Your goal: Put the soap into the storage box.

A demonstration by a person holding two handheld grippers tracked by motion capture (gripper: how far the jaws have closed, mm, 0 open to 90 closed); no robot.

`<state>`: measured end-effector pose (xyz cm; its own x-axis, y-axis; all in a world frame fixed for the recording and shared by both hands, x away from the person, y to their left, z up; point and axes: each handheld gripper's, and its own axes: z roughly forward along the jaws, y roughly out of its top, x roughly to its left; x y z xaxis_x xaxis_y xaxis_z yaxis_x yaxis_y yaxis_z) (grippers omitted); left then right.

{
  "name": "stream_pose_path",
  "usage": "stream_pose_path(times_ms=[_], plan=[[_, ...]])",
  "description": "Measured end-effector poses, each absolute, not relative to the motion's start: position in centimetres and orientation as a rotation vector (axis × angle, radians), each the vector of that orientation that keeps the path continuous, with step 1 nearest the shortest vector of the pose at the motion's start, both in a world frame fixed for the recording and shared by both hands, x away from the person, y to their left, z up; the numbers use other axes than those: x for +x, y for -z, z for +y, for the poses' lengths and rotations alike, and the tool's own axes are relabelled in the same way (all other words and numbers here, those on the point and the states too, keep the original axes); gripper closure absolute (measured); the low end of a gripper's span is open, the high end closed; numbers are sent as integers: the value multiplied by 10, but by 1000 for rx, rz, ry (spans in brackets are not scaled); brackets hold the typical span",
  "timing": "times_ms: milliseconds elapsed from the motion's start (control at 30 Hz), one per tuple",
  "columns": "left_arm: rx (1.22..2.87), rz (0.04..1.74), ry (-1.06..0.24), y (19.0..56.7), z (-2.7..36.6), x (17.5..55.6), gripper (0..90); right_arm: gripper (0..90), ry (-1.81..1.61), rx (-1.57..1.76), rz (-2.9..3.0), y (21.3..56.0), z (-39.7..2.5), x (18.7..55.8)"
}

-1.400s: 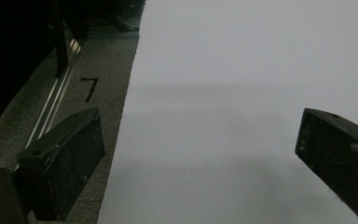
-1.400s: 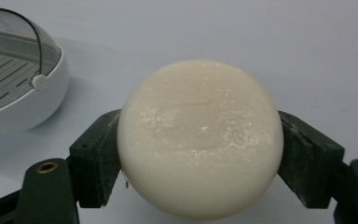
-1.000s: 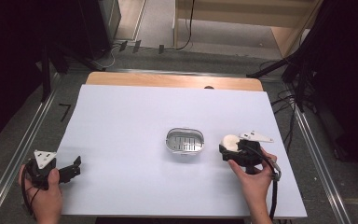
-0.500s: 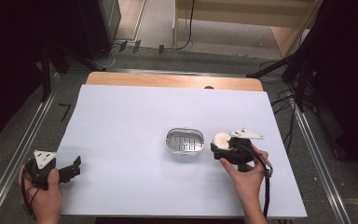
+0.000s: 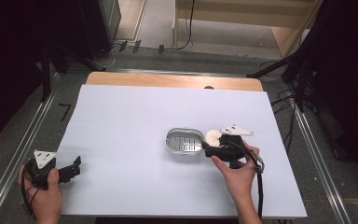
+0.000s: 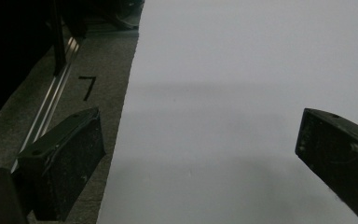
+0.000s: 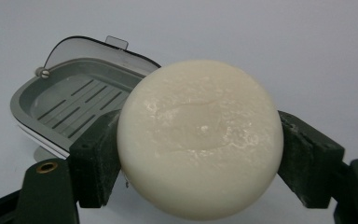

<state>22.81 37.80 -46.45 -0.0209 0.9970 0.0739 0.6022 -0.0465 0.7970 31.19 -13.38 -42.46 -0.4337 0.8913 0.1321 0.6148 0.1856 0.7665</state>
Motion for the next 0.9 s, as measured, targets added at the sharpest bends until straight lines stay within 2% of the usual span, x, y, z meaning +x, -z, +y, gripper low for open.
stream_pose_path(times_ms=[900], plan=[[1698, 1681, -907, 464, 379, 228, 20, 234, -1132, 1366, 2199, 424, -88, 321]])
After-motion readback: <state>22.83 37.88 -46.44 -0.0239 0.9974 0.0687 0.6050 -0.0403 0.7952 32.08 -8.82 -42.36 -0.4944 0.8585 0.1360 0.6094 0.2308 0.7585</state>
